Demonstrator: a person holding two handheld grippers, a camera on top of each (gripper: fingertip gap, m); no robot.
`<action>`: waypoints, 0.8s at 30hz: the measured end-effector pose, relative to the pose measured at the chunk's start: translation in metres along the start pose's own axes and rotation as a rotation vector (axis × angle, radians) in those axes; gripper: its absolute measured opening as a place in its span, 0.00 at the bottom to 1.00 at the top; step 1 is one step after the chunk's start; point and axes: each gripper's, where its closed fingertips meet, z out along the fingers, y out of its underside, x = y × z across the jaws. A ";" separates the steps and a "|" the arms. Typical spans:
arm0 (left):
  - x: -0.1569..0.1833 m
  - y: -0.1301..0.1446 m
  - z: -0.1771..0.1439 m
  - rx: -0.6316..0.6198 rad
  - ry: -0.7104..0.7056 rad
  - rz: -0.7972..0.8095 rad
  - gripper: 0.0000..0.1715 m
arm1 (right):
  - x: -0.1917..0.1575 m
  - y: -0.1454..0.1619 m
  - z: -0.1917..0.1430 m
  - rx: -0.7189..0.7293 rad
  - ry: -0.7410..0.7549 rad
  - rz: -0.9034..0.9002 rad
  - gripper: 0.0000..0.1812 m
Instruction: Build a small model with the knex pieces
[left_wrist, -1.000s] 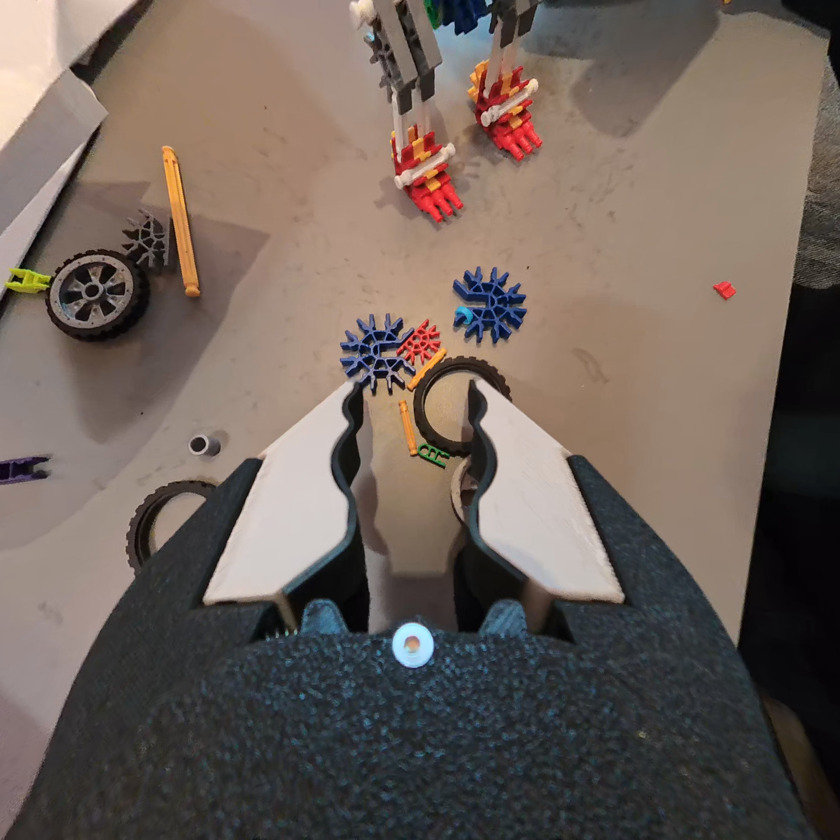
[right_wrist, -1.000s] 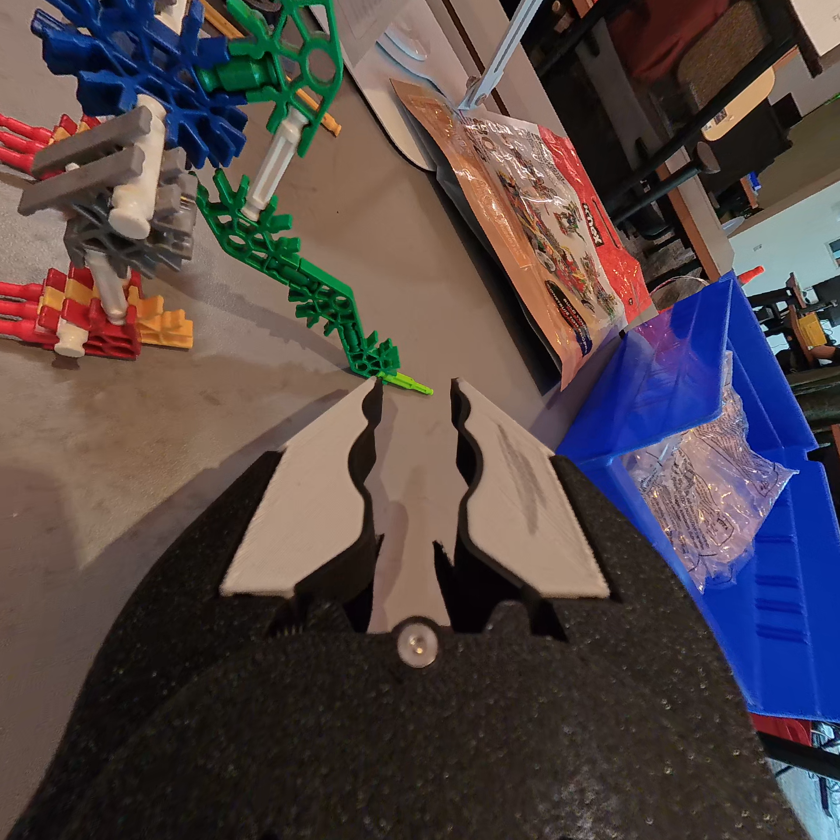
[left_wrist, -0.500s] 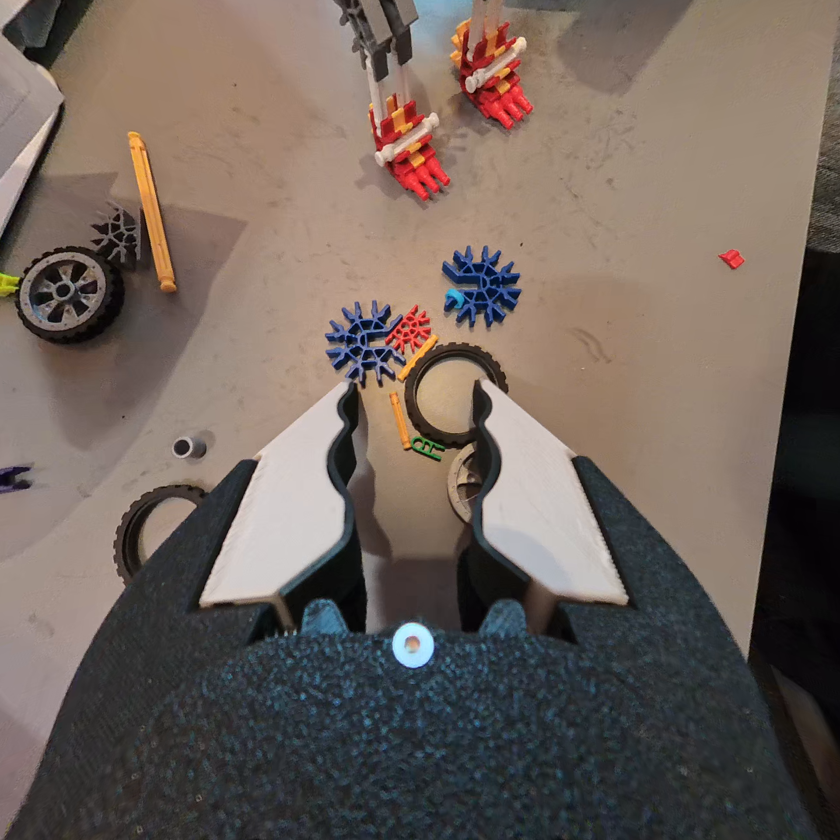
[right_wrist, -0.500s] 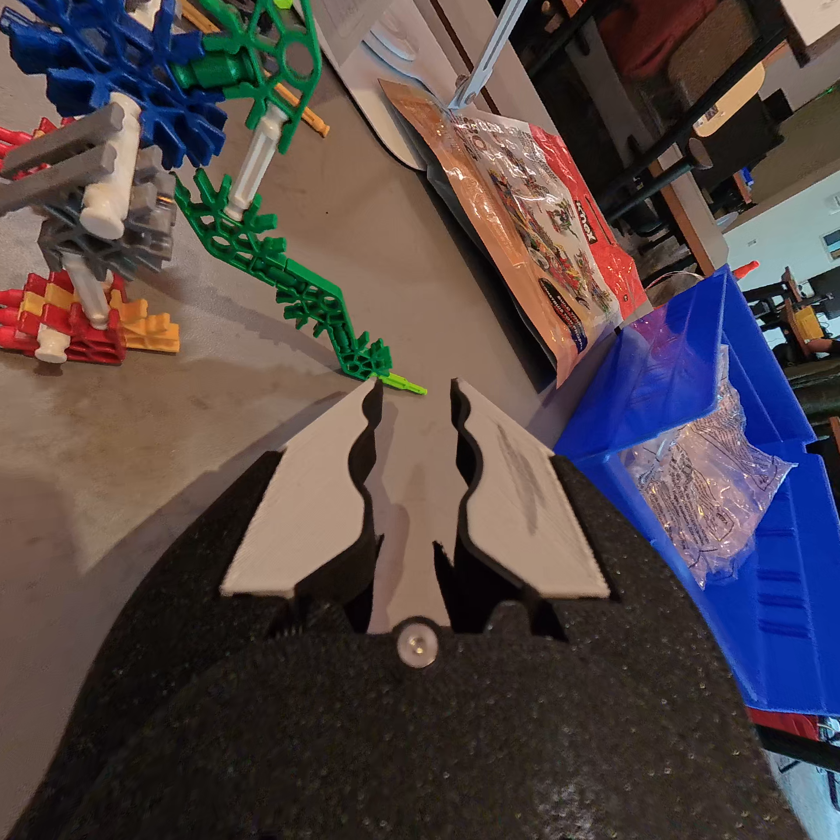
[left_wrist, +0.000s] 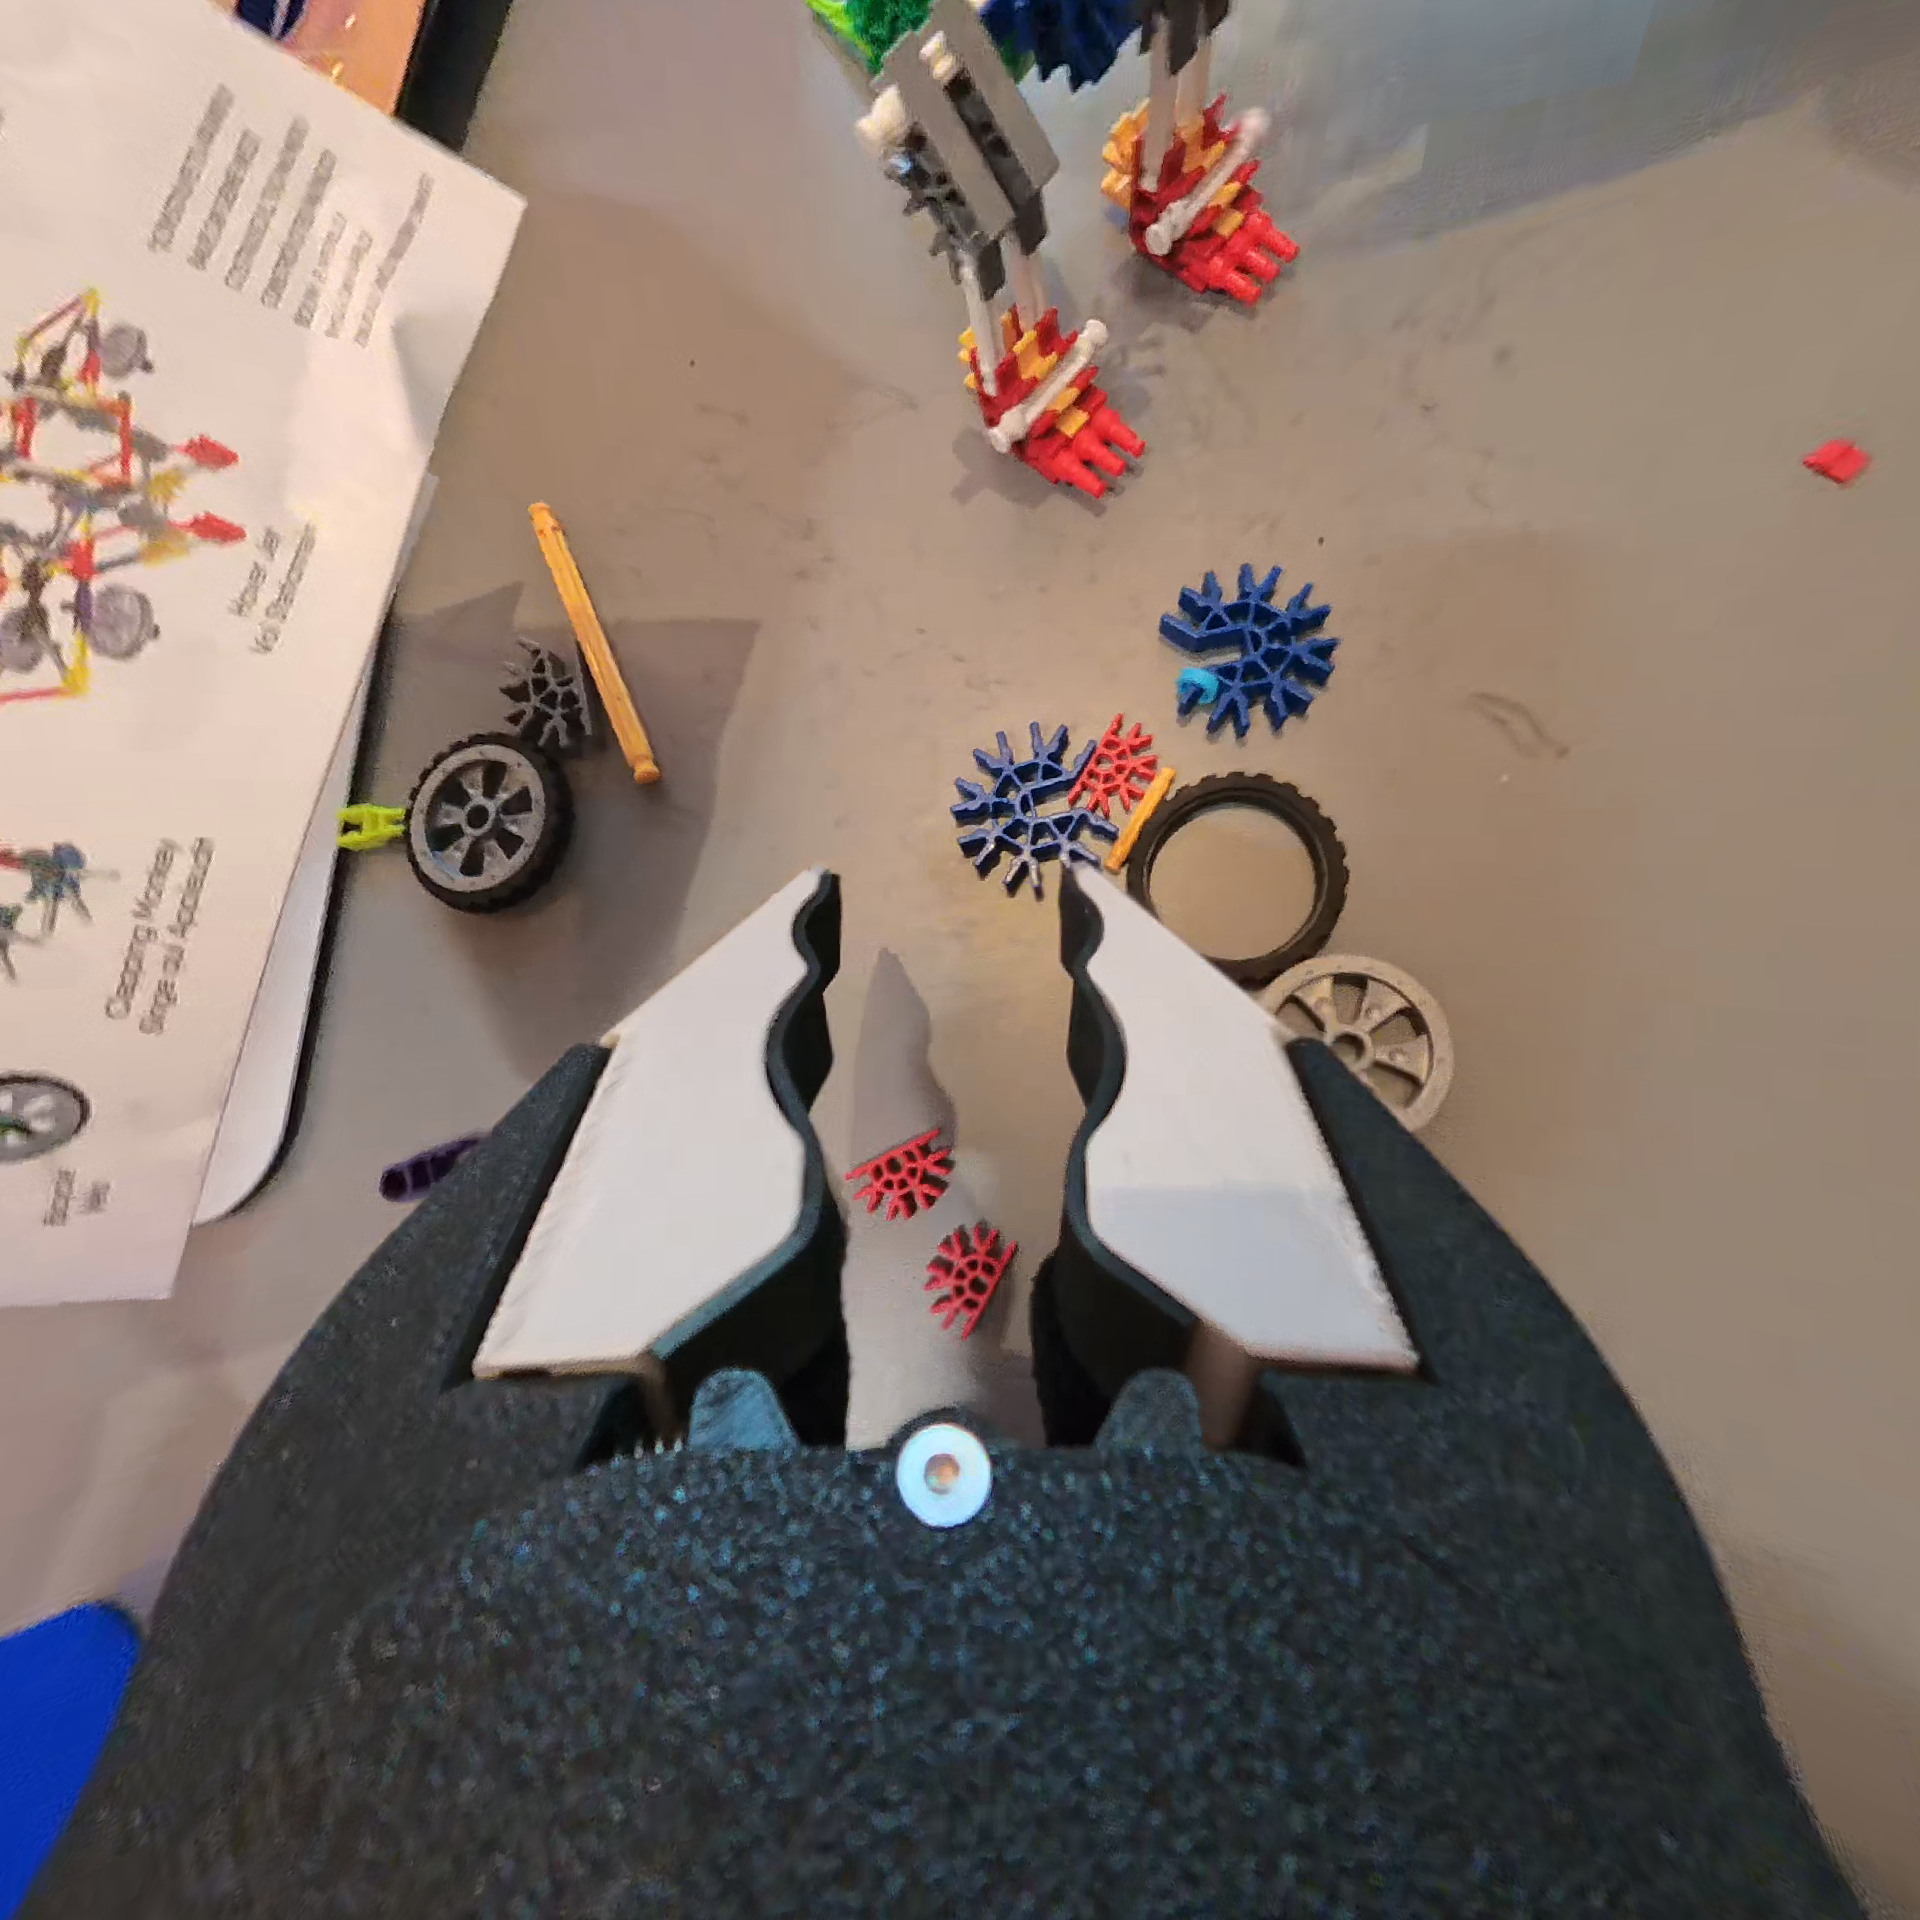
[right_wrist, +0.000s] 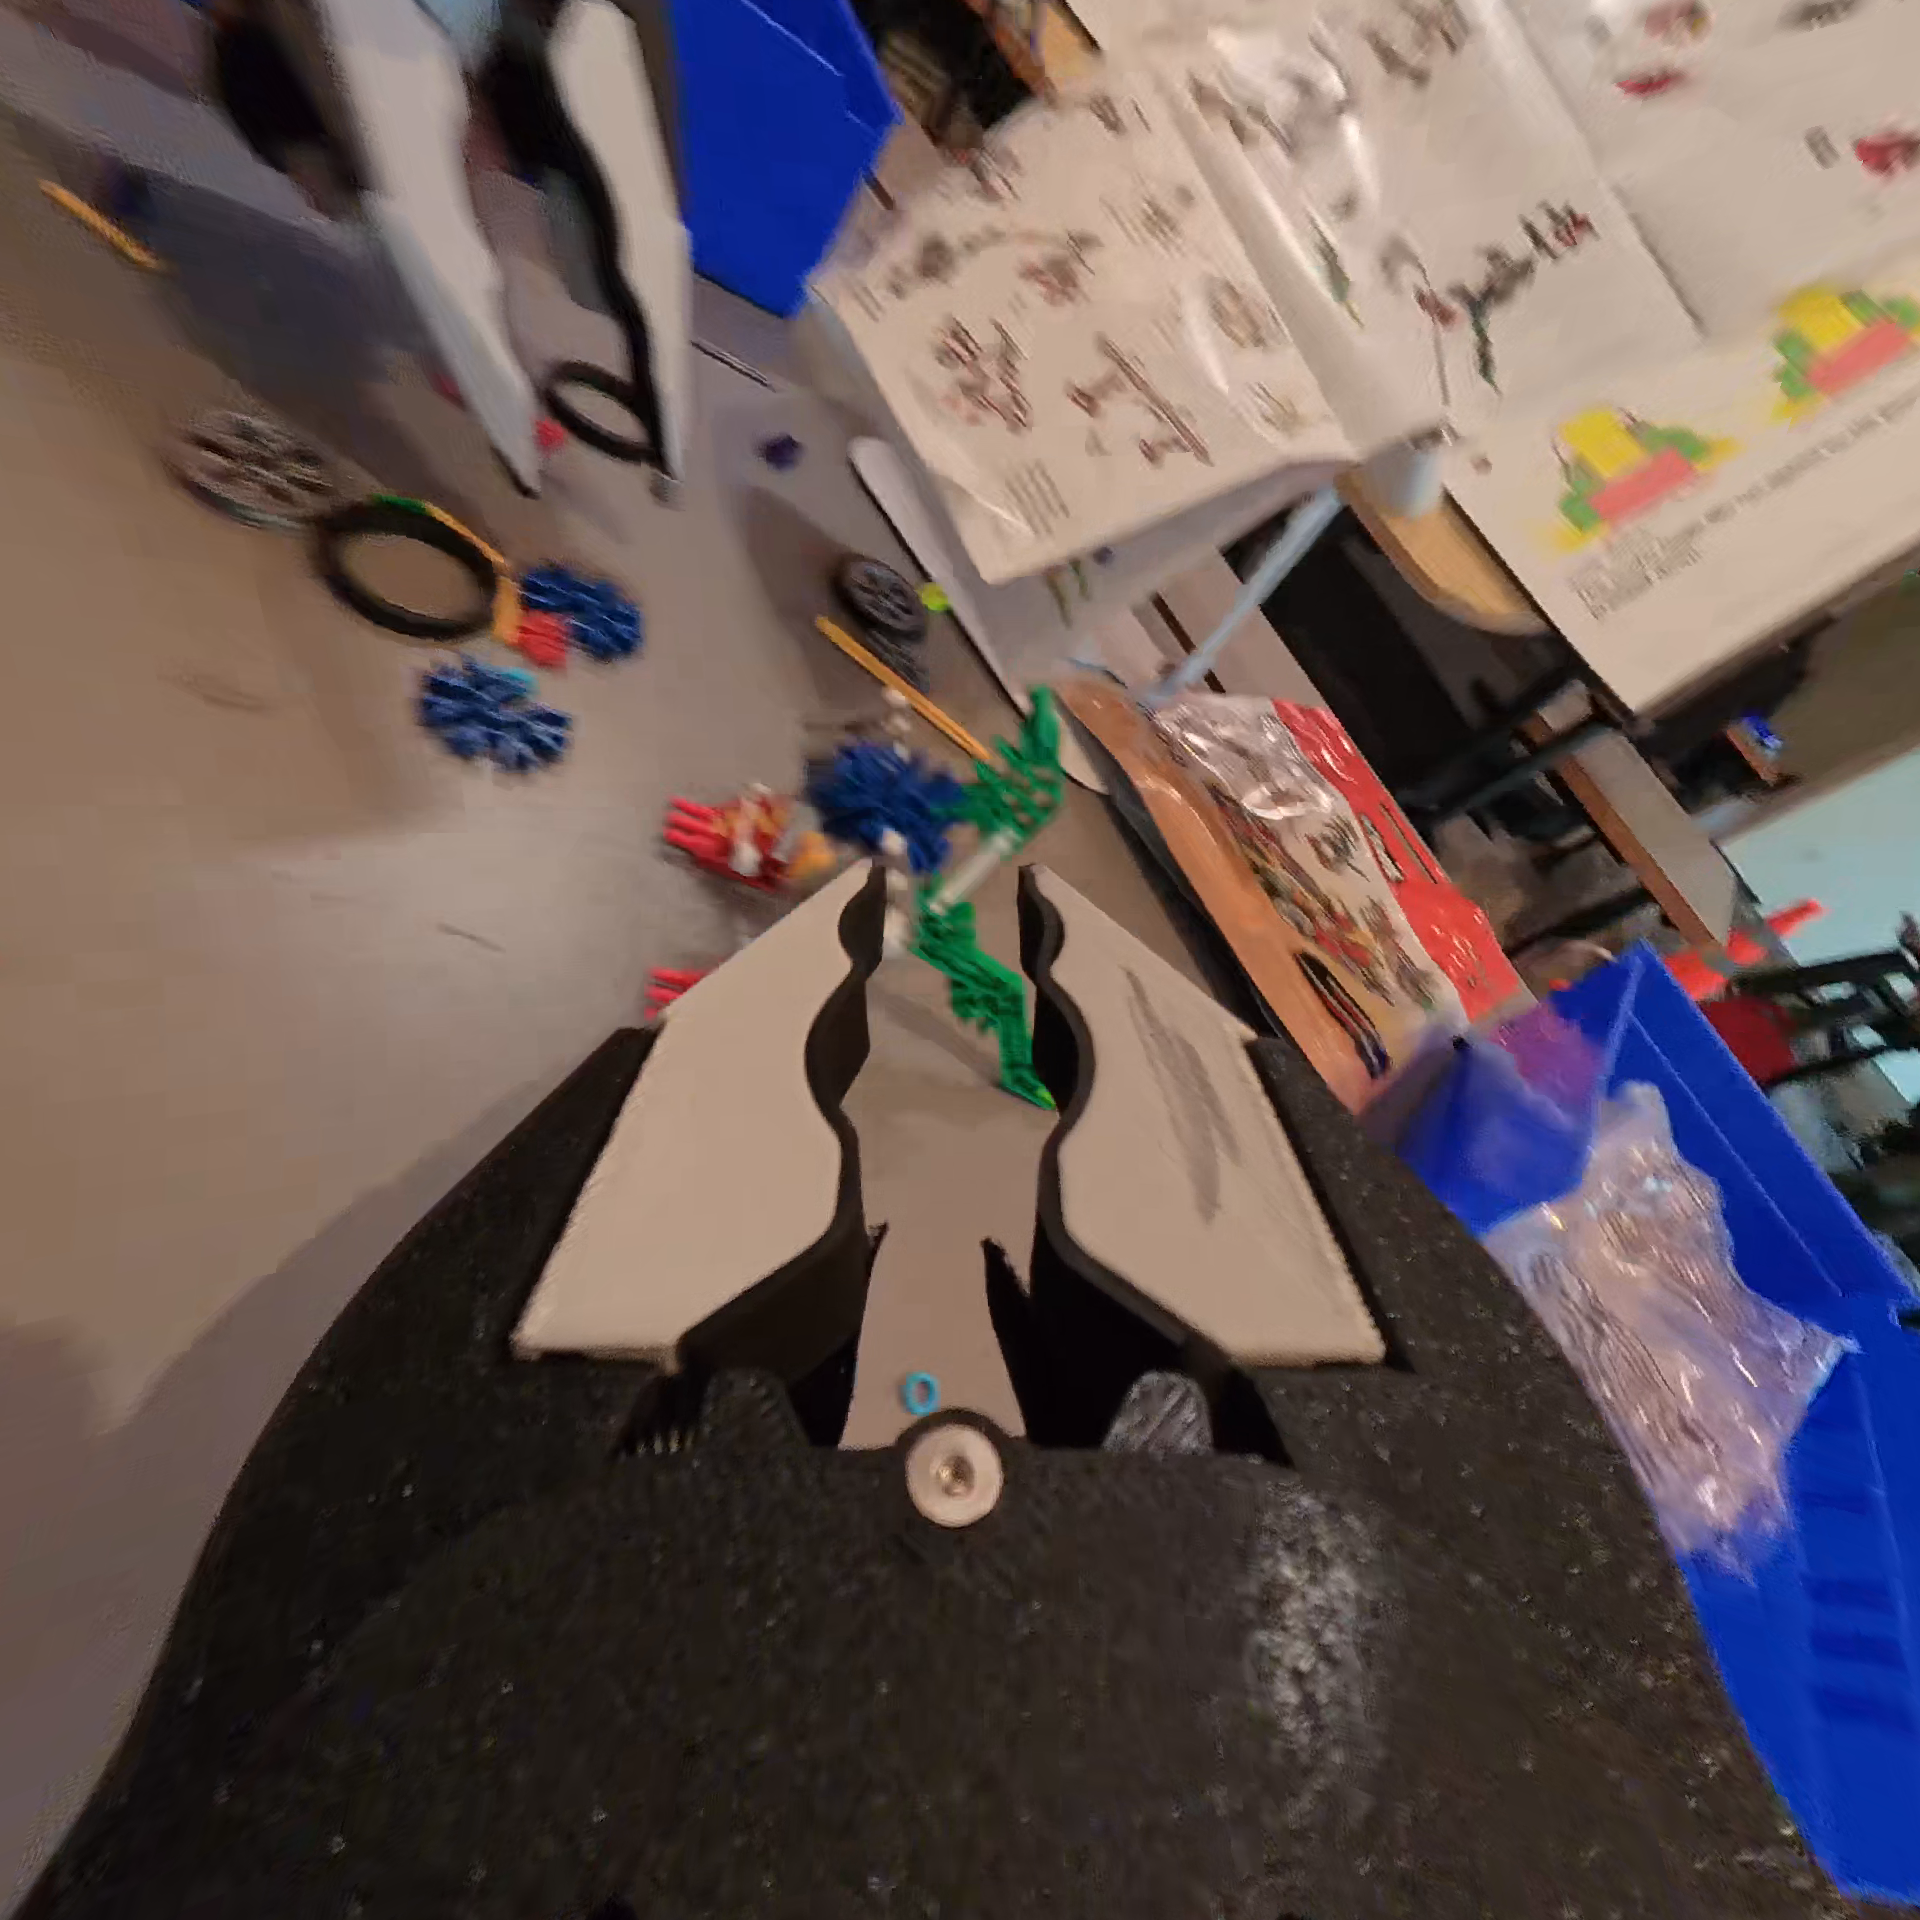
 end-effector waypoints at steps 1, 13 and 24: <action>0.003 -0.001 -0.001 0.001 0.031 0.022 0.25 | -0.014 -0.012 -0.001 0.015 -0.042 0.004 0.14; 0.011 0.004 0.028 -0.030 0.202 0.089 0.24 | -0.132 -0.010 0.070 -0.237 -0.390 0.257 0.26; 0.015 0.004 0.032 -0.011 0.245 0.062 0.19 | -0.133 -0.004 0.086 -0.274 -0.420 0.287 0.19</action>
